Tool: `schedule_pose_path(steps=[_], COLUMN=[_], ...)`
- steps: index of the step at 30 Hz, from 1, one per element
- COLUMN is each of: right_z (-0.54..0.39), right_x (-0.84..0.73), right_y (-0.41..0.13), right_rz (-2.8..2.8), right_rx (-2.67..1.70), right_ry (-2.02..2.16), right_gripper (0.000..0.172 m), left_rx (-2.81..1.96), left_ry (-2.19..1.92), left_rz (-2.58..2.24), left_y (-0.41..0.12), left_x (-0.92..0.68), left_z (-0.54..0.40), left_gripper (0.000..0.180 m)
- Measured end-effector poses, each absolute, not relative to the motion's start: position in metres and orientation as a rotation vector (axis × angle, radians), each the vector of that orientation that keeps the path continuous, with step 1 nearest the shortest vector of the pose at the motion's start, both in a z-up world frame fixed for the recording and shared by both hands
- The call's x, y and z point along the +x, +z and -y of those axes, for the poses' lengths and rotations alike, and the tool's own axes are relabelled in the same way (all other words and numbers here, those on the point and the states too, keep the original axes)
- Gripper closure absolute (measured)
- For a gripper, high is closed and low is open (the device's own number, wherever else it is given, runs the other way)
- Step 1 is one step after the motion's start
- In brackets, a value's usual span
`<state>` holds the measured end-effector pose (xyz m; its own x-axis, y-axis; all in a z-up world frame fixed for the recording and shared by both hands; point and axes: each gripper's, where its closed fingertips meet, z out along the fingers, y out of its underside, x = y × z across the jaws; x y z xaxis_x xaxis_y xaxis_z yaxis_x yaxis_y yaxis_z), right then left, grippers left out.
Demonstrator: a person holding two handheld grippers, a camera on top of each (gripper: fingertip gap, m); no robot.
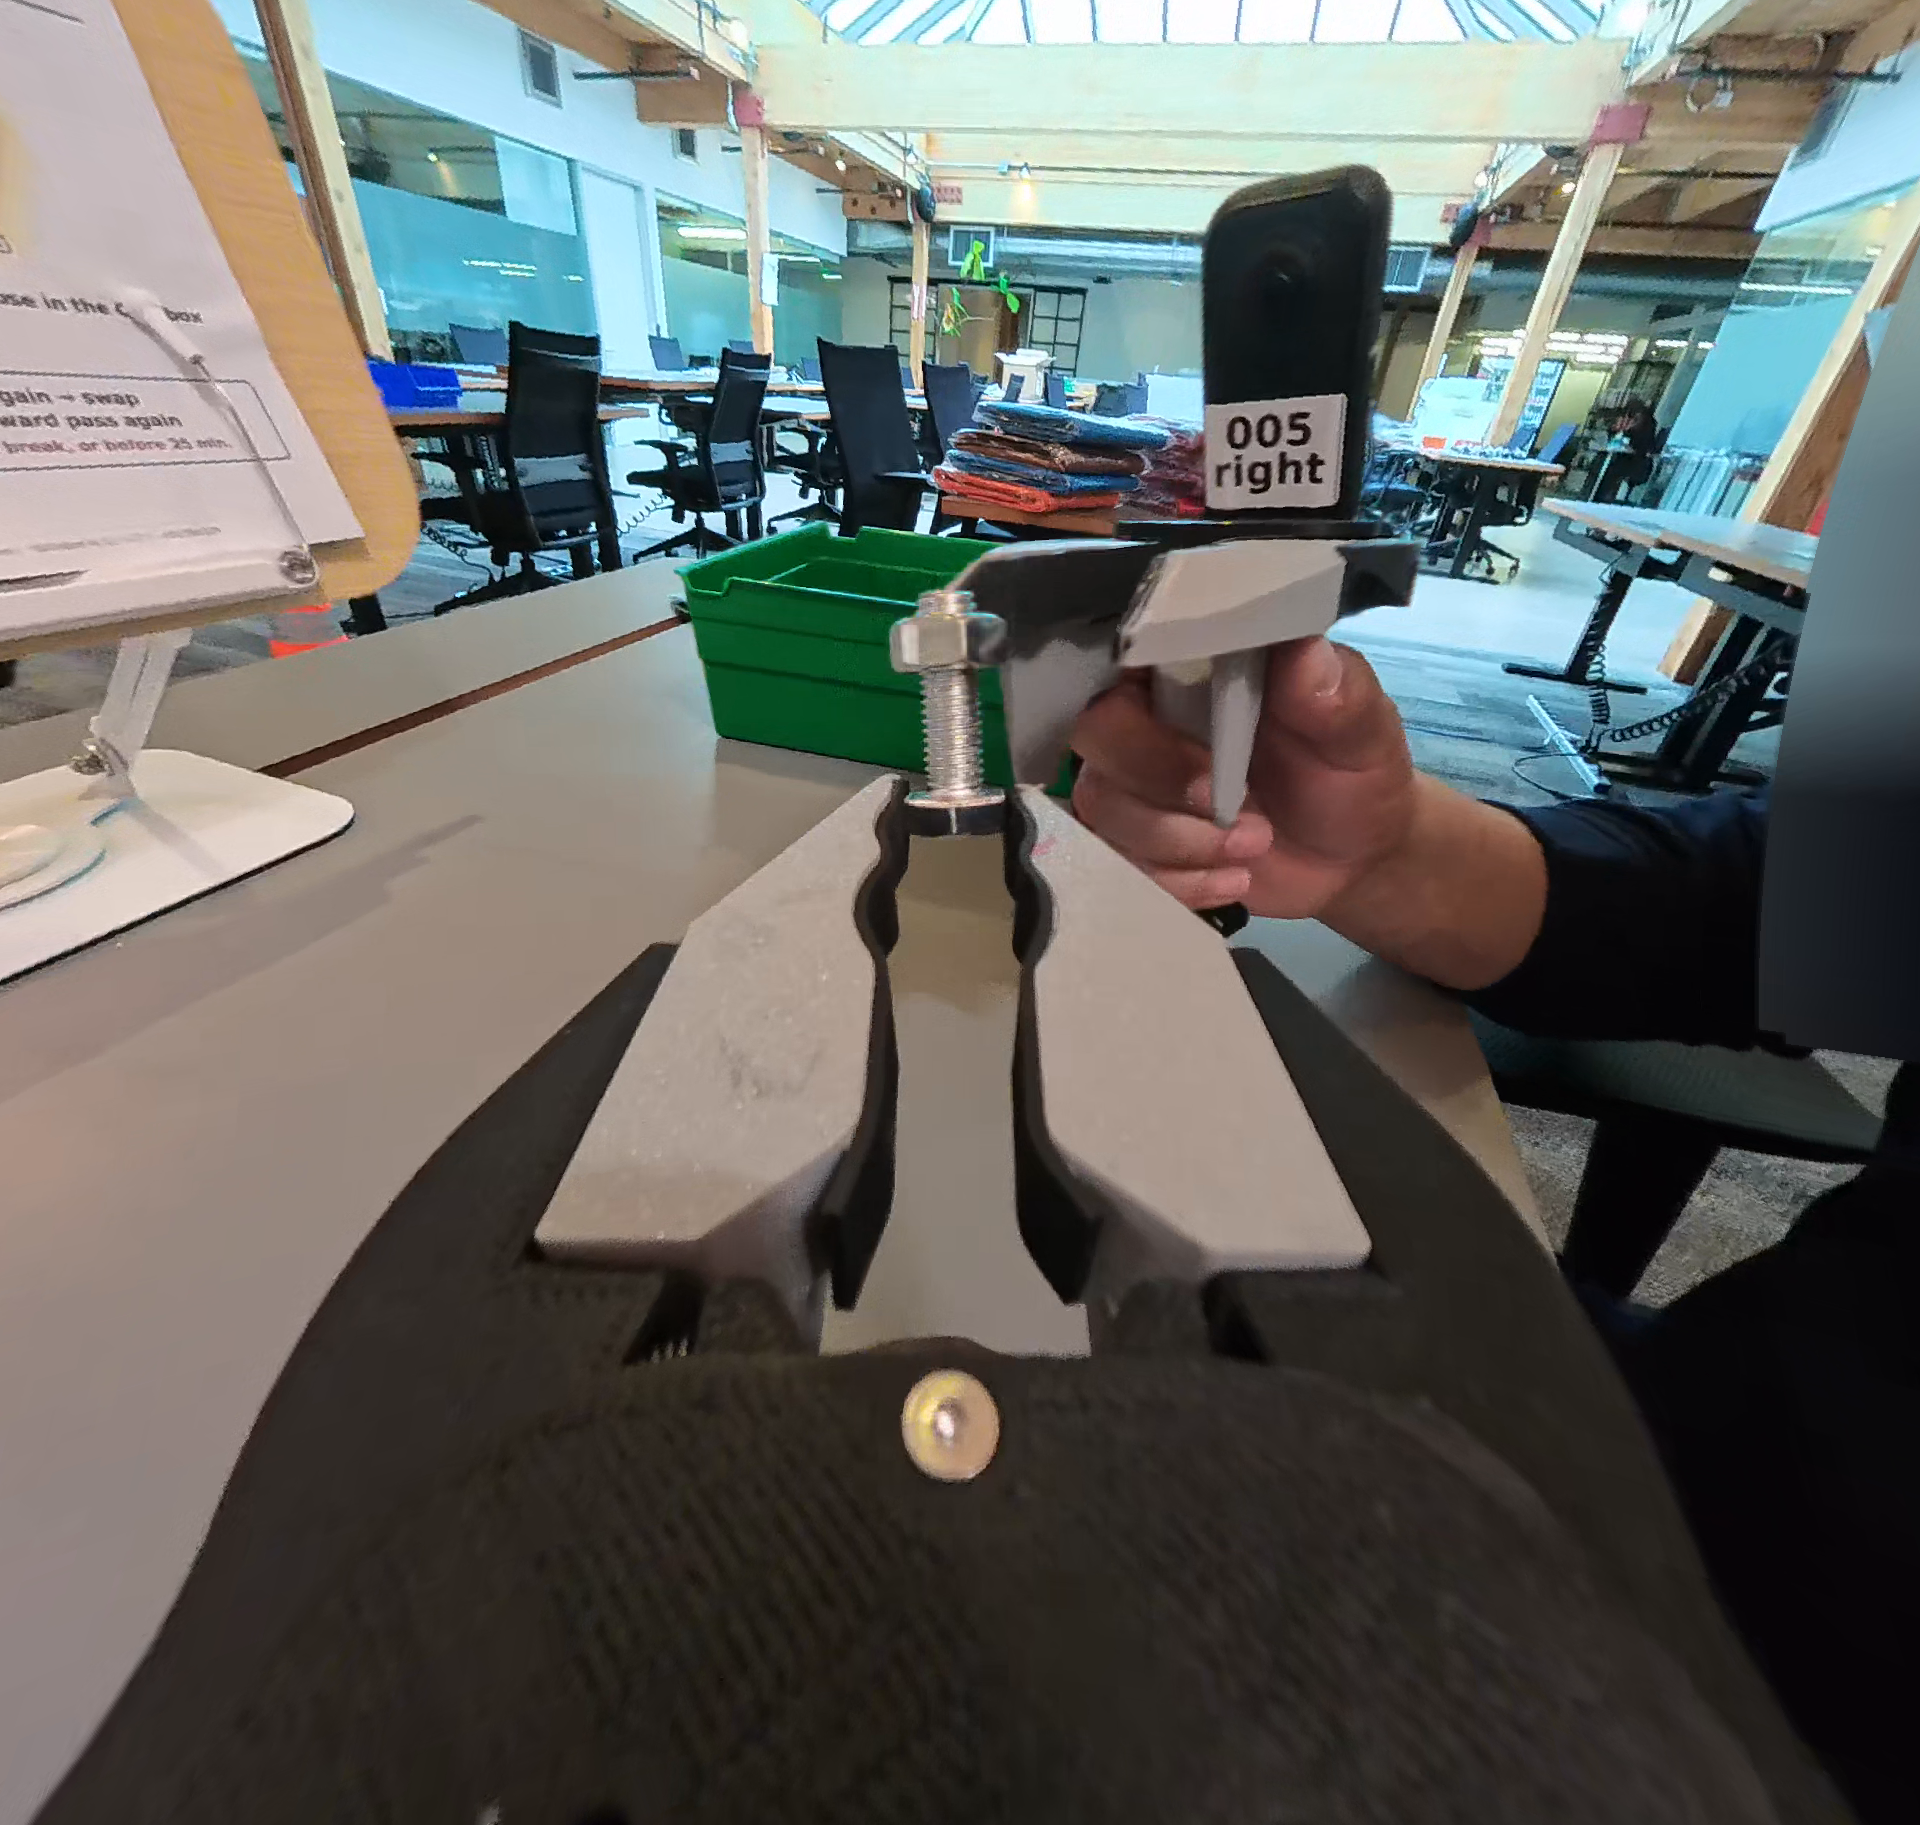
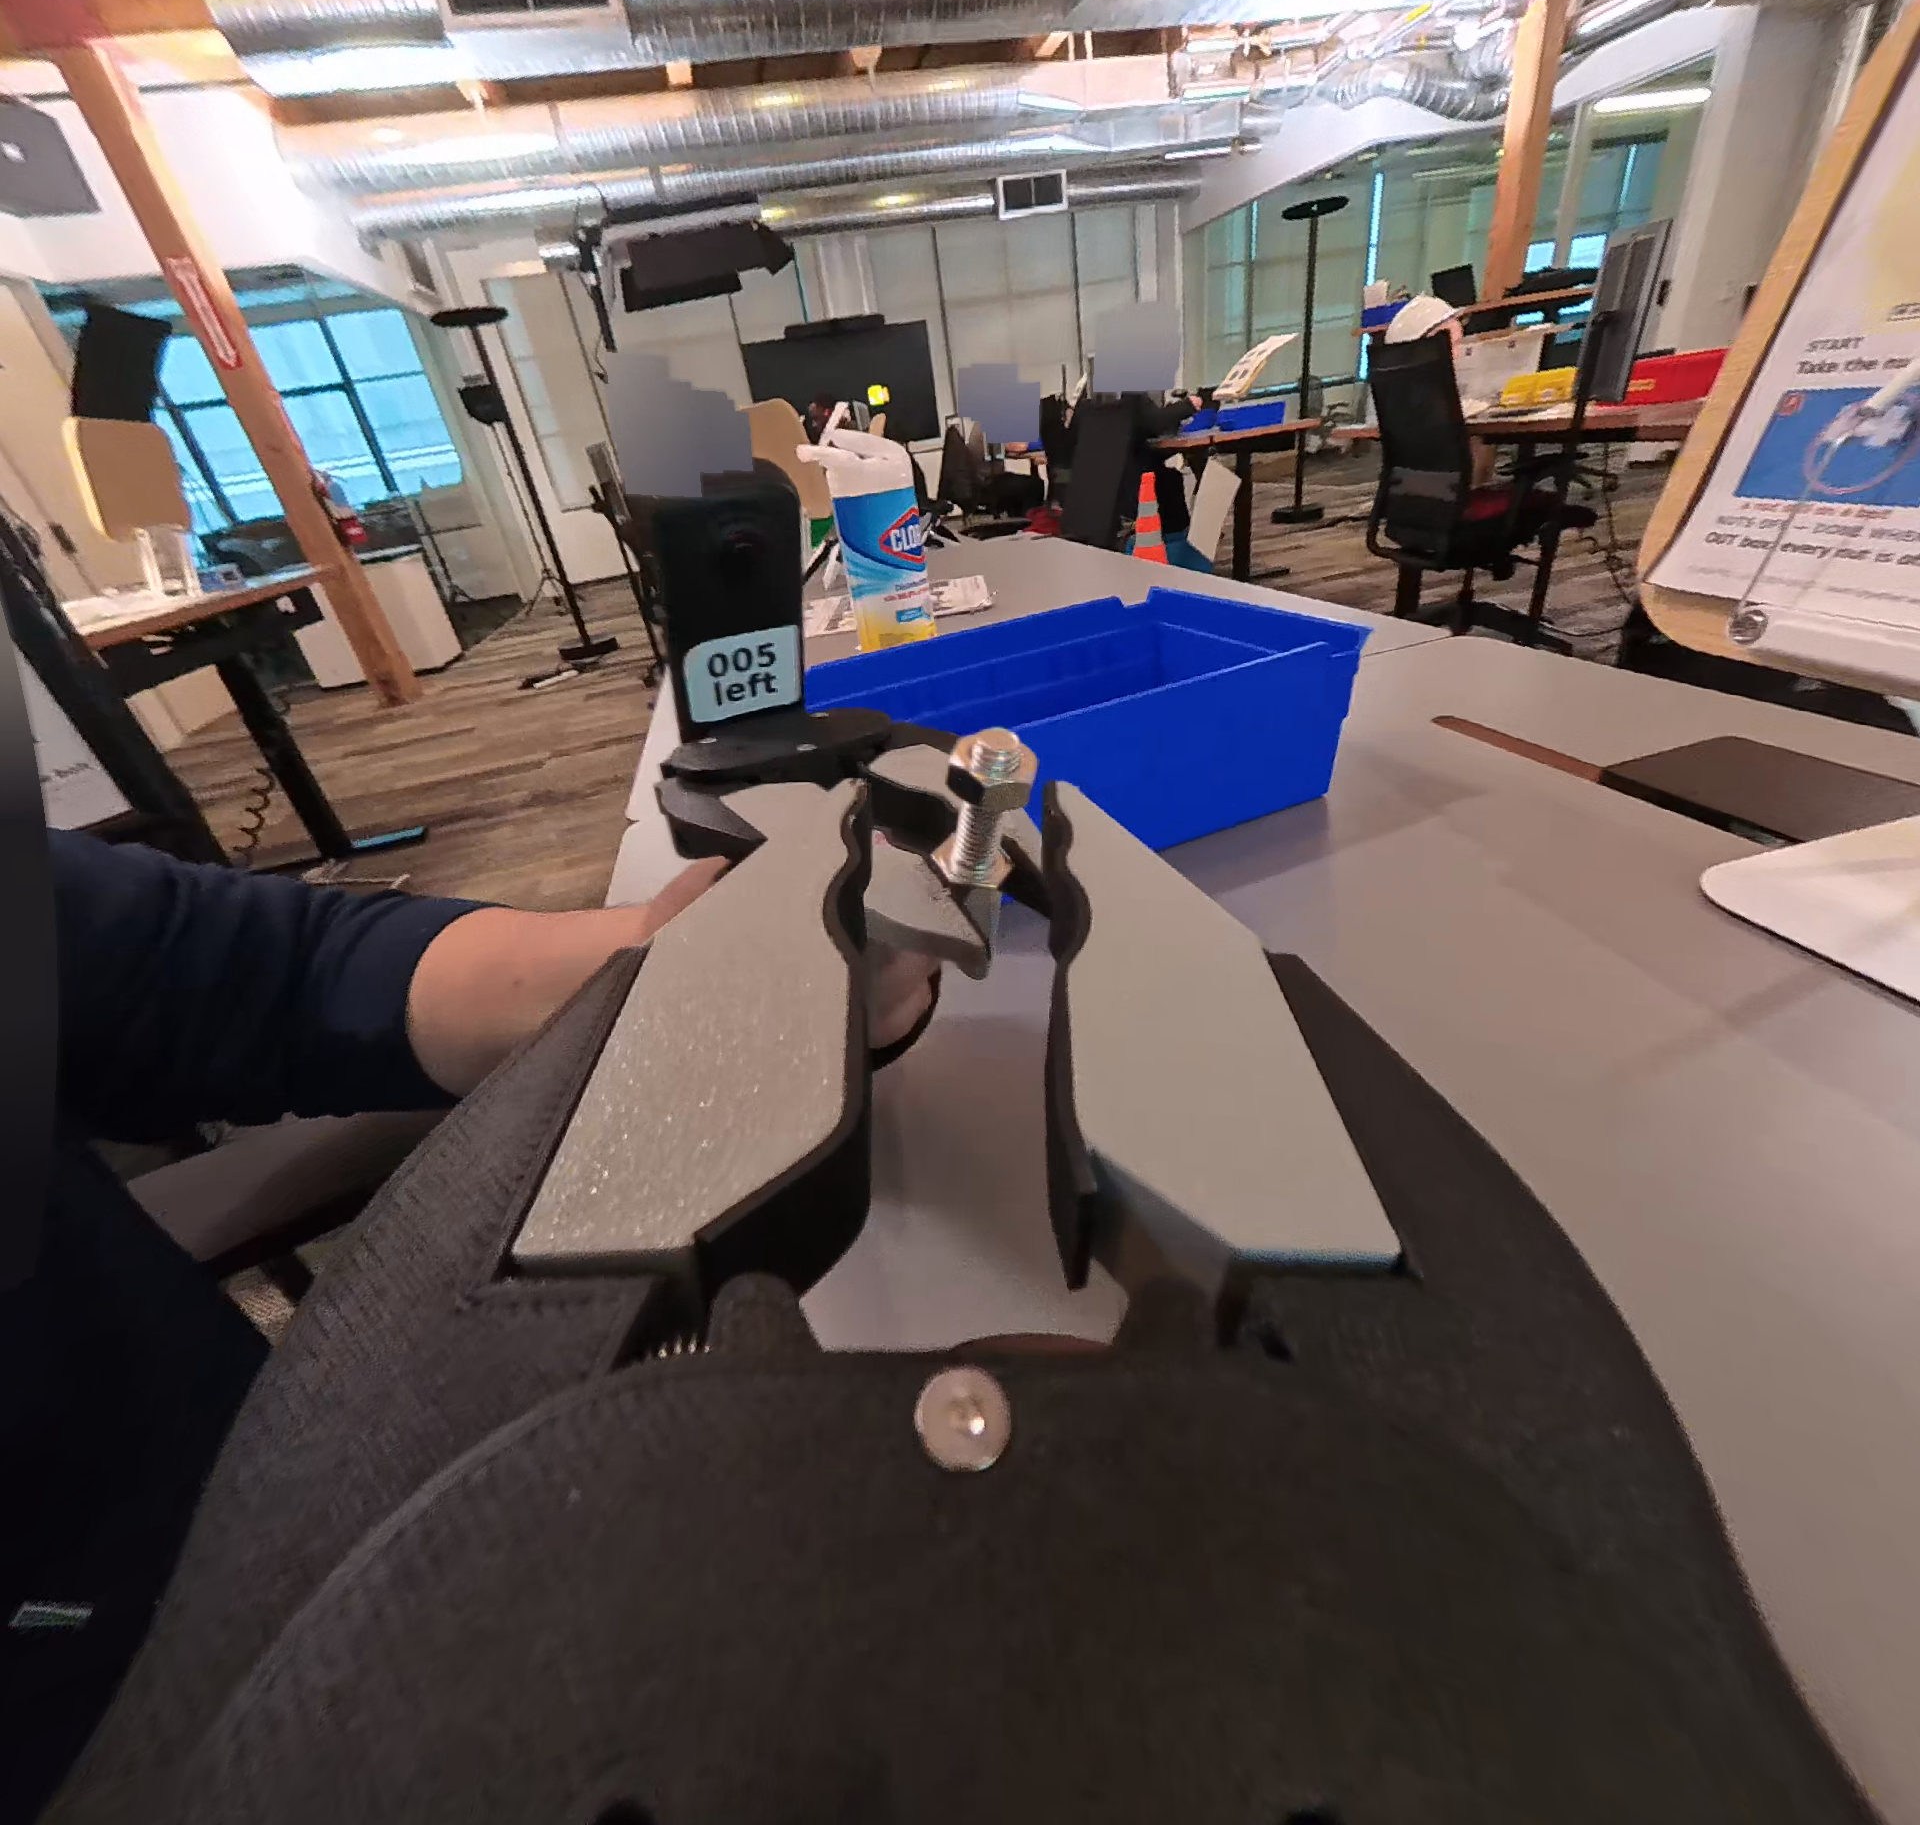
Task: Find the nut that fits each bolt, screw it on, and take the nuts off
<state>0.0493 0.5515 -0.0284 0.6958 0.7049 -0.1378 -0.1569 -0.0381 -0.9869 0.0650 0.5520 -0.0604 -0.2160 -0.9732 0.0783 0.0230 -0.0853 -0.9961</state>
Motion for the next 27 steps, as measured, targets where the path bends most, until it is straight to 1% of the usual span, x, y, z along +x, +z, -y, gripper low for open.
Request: schedule_pose_path(steps=[1,2,6,7,11,15,16,17,18,19,21,27], right_z=[-0.551,-0.553,-0.559,-0.56,-0.558,-0.553,-0.553,-0.555,-0.557,-0.557,-0.558,-0.553], right_x=[0.046,0.043,0.022,0.022,0.042,0.045,0.039,0.032,0.025,0.018,0.018,0.047], right_y=[-0.028,-0.029,-0.029,-0.029,-0.029,-0.03,-0.03,-0.03,-0.03,-0.03,-0.032,-0.028], right_rz=[0.488,0.483,0.516,0.528,0.507,0.501,0.513,0.514,0.521,0.539,0.557,0.496], right_rx=[-1.451,-1.458,-1.479,-1.478,-1.487,-1.48,-1.479,-1.482,-1.484,-1.49,-1.502,-1.482], right_ry=[0.756,0.767,0.78,0.741,0.674,0.725,0.748,0.764,0.779,0.784,0.734,0.709], right_gripper=[0.144,0.138,0.128,0.131,0.133,0.139,0.139,0.131,0.128,0.127,0.132,0.139], left_rx=[-1.134,-1.132,-1.102,-1.092,-1.108,-1.122,-1.123,-1.118,-1.107,-1.095,-1.083,-1.125], left_ry=[-1.453,-1.456,-1.422,-1.417,-1.433,-1.442,-1.435,-1.428,-1.42,-1.405,-1.367,-1.388], left_rz=[-1.304,-1.316,-1.387,-1.385,-1.313,-1.299,-1.315,-1.335,-1.359,-1.382,-1.391,-1.309], left_y=[-0.061,-0.062,-0.068,-0.067,-0.059,-0.058,-0.06,-0.062,-0.065,-0.067,-0.068,-0.061], left_x=[0.066,0.067,0.074,0.073,0.066,0.064,0.066,0.068,0.07,0.072,0.073,0.064], left_z=[-0.551,-0.548,-0.533,-0.533,-0.548,-0.552,-0.549,-0.545,-0.54,-0.536,-0.535,-0.554], left_gripper=[0.164,0.164,0.164,0.164,0.164,0.164,0.164,0.164,0.164,0.164,0.164,0.164])
